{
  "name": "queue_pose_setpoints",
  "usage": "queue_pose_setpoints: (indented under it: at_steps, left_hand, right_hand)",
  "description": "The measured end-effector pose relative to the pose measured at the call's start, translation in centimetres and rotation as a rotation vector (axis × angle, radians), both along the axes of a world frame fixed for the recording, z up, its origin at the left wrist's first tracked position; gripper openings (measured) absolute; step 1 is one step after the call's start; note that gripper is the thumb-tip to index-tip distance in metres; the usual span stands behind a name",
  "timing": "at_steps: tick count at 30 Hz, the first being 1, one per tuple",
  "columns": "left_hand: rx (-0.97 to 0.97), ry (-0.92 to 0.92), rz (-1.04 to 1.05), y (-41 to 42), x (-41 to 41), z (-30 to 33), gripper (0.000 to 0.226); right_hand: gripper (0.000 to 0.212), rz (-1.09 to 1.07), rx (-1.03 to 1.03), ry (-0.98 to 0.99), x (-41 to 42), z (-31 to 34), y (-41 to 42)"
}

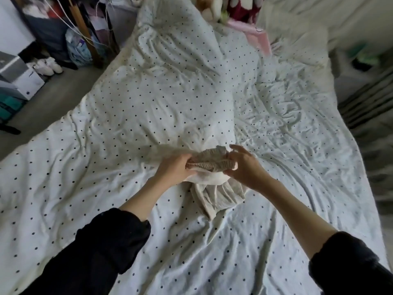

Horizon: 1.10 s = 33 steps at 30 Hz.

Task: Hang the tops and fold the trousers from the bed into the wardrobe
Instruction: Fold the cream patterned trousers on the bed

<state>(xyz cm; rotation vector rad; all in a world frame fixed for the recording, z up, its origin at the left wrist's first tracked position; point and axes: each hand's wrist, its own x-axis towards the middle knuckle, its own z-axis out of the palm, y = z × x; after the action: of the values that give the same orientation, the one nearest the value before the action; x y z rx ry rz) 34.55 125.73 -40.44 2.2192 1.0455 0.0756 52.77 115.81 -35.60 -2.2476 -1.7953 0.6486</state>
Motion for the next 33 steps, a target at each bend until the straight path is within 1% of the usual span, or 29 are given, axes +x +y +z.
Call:
queue_pose_setpoints:
  at_steps: [2,3,4,6,9,12,13,15,19,22,25,27,30,32,33]
  left_hand:
    - [-0.118,-0.033,-0.008,-0.8,-0.6,1.6,0.022]
    - [-0.155,-0.056,-0.027,-0.9,-0.8,2.8,0.02]
    - [-0.171,-0.064,-0.043,-0.9,-0.9,4.0,0.019]
    - [-0.162,-0.067,-0.072,-1.2,-1.1,7.8,0.015]
    - [-0.075,-0.085,-0.098,-1.7,-1.9,14.3,0.03]
    - [0.034,-0.081,-0.1,-2.2,-3.0,19.4,0.039]
    - [0.055,-0.074,-0.081,-2.6,-3.7,21.1,0.039]
    - [0.059,-0.095,-0.076,-2.9,-4.5,23.4,0.032]
    - [0.093,-0.239,-0.061,-5.0,-5.9,28.1,0.021]
    - [0.128,-0.27,-0.074,-5.8,-6.8,30.9,0.021]
    - [0.165,-0.291,-0.077,-6.8,-7.9,33.5,0.027]
    - [0.18,-0.305,-0.091,-7.5,-8.4,34.6,0.028]
    - [0.201,-0.332,-0.08,-8.7,-9.5,34.9,0.027]
    - [0.205,-0.332,-0.047,-8.6,-10.6,34.1,0.028]
    - [0.212,-0.304,-0.023,-8.4,-11.4,33.7,0.029]
  right_hand:
    - [0.036,0.022,-0.082,0.086,0.3,1.1,-1.8]
    - [0.035,0.026,-0.122,0.134,0.3,1.7,-2.4]
    - [0.033,0.022,-0.152,0.165,0.2,2.3,-2.9]
    - [0.031,0.031,-0.127,0.201,0.0,4.1,-3.5]
    - [0.039,0.083,-0.035,0.18,-0.5,7.3,-3.9]
    - [0.062,0.122,0.114,0.19,-1.7,10.9,-4.2]
    - [0.063,0.14,0.194,0.204,-2.3,12.2,-4.5]
    - [0.056,0.12,0.293,0.218,-3.6,14.2,-4.6]
    - [0.046,0.08,0.448,0.299,-5.5,16.7,-4.8]
    - [0.033,0.098,0.469,0.328,-5.8,19.0,-4.8]
    - [0.034,0.166,0.401,0.345,-5.0,20.4,-4.9]
    - [0.038,0.188,0.363,0.28,-4.8,20.6,-4.7]
    - [0.05,0.195,0.355,0.052,-4.8,20.4,-5.0]
    - [0.049,0.229,0.291,-0.062,-4.5,20.0,-5.2]
    - [0.044,0.228,0.277,-0.092,-4.3,20.0,-5.4]
